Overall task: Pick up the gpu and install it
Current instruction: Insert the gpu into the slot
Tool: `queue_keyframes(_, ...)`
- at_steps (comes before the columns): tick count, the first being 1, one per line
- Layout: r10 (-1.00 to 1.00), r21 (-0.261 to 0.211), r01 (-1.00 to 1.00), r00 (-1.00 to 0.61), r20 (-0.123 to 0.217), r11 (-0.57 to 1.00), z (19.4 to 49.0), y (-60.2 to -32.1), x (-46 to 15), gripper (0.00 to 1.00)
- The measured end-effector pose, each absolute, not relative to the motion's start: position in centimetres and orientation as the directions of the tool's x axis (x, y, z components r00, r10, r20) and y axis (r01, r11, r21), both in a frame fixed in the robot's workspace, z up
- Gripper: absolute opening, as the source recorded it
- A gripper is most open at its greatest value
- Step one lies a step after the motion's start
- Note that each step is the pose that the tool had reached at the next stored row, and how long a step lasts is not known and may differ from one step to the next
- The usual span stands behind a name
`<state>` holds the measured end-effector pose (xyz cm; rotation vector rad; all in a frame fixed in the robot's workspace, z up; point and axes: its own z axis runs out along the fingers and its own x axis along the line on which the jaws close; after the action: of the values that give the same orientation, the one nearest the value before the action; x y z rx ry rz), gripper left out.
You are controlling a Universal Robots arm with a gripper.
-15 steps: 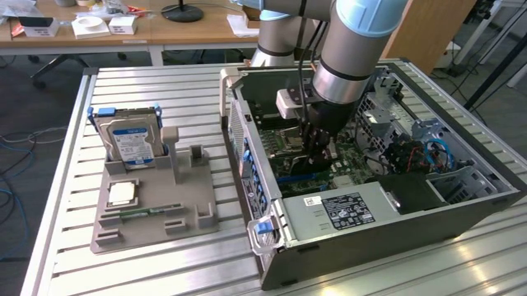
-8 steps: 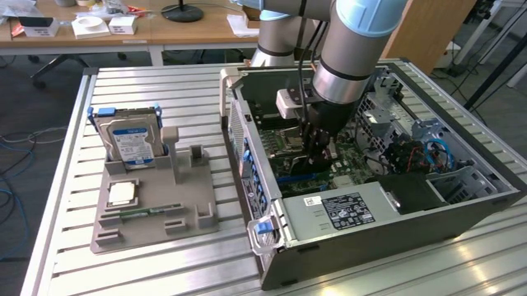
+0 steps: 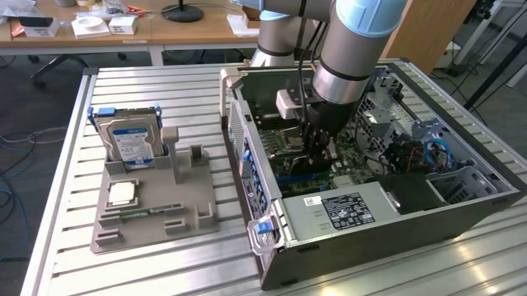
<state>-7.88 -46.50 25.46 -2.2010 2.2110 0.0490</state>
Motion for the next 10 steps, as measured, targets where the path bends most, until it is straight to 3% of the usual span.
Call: queue_keyframes(10, -0.999, 0.007, -1.0, -0.005, -0.037, 0.004, 25.22, -46.5, -7.89, 0.26)
